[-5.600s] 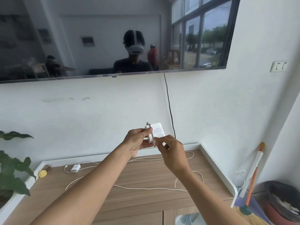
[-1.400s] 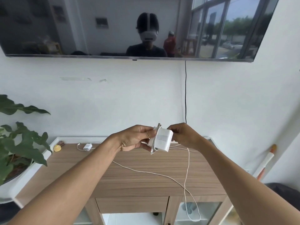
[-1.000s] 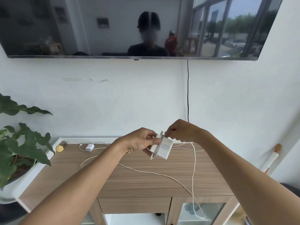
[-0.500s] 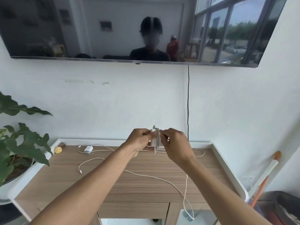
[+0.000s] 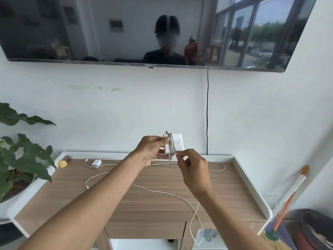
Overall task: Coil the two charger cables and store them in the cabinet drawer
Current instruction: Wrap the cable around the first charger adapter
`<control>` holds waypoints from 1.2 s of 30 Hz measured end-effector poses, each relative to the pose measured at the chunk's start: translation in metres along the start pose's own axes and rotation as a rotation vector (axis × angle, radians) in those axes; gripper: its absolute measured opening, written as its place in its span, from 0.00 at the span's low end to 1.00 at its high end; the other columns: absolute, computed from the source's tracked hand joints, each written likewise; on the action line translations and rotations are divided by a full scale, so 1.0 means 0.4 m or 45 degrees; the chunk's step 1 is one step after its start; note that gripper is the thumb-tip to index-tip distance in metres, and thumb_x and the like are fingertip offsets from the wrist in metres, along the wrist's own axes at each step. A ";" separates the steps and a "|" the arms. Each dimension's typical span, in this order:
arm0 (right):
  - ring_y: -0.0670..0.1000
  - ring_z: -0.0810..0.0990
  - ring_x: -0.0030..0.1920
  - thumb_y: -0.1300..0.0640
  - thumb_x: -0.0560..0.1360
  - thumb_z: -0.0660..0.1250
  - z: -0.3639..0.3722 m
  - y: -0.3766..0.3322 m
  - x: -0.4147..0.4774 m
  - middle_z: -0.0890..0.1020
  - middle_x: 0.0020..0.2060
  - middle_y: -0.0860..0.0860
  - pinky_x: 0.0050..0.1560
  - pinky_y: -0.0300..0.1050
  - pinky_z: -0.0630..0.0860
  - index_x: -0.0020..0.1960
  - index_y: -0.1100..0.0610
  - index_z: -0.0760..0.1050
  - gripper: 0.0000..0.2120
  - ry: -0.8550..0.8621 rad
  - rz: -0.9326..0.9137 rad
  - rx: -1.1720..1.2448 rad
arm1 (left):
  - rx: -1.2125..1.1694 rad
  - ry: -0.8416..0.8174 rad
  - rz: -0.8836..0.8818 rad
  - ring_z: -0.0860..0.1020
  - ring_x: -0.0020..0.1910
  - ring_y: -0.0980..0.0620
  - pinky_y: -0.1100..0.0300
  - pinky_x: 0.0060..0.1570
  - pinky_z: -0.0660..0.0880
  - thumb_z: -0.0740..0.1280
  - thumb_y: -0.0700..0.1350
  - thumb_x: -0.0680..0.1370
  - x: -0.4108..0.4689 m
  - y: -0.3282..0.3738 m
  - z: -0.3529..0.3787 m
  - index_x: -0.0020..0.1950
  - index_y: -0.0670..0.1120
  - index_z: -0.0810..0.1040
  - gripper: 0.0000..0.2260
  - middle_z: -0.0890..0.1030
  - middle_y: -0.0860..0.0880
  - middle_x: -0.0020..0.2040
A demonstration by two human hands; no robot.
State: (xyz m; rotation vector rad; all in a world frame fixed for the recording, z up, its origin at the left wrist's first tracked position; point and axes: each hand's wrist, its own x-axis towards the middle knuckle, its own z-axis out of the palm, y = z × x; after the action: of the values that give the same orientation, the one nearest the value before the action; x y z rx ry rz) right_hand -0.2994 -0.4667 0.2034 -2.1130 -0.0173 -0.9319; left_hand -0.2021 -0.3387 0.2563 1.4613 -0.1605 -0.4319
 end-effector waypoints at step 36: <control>0.48 0.62 0.27 0.57 0.76 0.66 -0.116 0.066 0.137 0.65 0.24 0.47 0.30 0.39 0.63 0.36 0.58 0.79 0.11 -0.785 0.627 0.096 | 0.401 -0.448 0.125 0.82 0.34 0.51 0.57 0.32 0.81 0.68 0.38 0.77 -0.072 -0.001 -0.008 0.55 0.38 0.80 0.08 0.82 0.45 0.41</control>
State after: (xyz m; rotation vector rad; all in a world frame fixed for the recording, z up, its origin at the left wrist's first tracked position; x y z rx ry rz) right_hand -0.2798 -0.5321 0.2383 -2.1123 0.1450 0.0193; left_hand -0.2274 -0.3250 0.2600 1.6661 -0.6013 -0.6012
